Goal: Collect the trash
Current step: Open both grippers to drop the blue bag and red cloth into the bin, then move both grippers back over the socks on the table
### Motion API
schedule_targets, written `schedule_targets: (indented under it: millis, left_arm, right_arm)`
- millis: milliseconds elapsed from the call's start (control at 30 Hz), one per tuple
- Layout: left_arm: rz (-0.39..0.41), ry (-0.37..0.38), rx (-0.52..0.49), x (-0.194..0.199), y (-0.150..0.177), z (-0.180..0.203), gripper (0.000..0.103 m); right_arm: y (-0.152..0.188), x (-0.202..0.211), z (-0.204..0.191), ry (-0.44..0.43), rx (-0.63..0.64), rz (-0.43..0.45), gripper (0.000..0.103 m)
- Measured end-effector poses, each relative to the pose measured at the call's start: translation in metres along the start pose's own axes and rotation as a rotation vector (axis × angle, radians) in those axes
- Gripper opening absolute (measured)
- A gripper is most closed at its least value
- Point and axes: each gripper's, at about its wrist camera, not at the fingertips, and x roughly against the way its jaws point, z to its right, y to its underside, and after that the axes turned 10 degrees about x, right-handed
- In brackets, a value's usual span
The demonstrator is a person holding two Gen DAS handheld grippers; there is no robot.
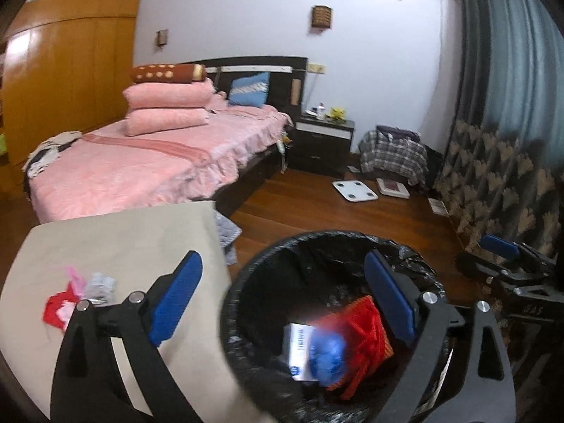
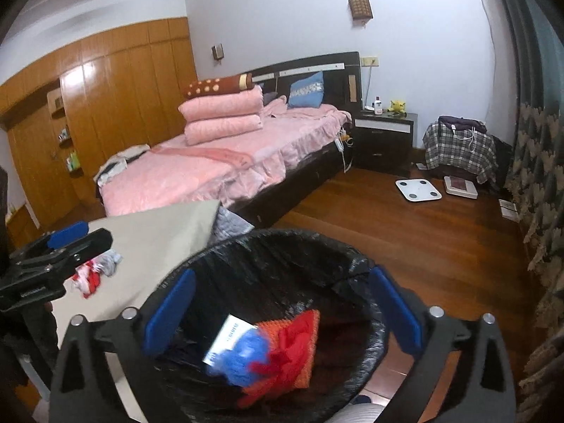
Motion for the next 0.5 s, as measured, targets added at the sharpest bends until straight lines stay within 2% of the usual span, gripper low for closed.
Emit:
schedule_targets:
  millis: [200, 500]
  left_arm:
    - [0.045, -0.084, 0.073, 0.031, -0.008, -0.038, 0.094]
    - [0.095, -0.21, 0.12, 0.067, -0.009, -0.096, 0.094]
  right_arm:
    - [-0.01, 0.003, -0.023, -0.037, 0.021, 0.025, 0.097]
    - [-0.023, -0.017, -0.08, -0.103, 0.092, 0.031, 0.097]
